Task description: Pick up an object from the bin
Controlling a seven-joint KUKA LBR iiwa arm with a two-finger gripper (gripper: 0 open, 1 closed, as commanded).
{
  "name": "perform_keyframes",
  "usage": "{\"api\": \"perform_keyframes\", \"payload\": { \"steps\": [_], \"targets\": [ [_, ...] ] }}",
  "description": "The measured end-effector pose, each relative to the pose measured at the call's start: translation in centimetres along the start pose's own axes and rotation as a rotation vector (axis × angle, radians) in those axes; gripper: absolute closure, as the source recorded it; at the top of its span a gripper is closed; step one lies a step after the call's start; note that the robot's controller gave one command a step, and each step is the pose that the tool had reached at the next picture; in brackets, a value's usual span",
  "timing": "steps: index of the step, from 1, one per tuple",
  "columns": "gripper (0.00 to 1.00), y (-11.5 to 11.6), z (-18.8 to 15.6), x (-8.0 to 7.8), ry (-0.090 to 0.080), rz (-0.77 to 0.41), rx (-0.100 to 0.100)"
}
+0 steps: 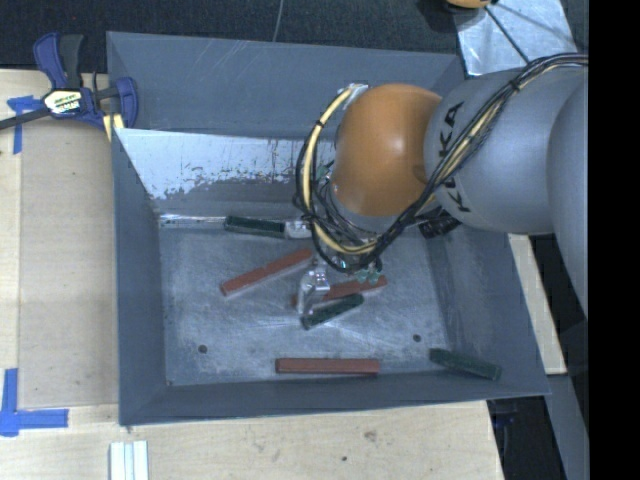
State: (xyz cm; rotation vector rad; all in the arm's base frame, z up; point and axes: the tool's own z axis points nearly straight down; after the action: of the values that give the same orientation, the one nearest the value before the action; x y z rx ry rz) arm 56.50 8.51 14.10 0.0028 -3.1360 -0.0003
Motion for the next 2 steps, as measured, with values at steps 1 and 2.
{"api": "perform_keyframes", "payload": {
  "steps": [1,2],
  "targets": [
    [0.00,0.0,-0.5,-0.2,-0.008,0.002,-0.001],
    [0.00,4.1,6.6,-3.4,-0.017,-0.068,-0.001]
  ]
}}
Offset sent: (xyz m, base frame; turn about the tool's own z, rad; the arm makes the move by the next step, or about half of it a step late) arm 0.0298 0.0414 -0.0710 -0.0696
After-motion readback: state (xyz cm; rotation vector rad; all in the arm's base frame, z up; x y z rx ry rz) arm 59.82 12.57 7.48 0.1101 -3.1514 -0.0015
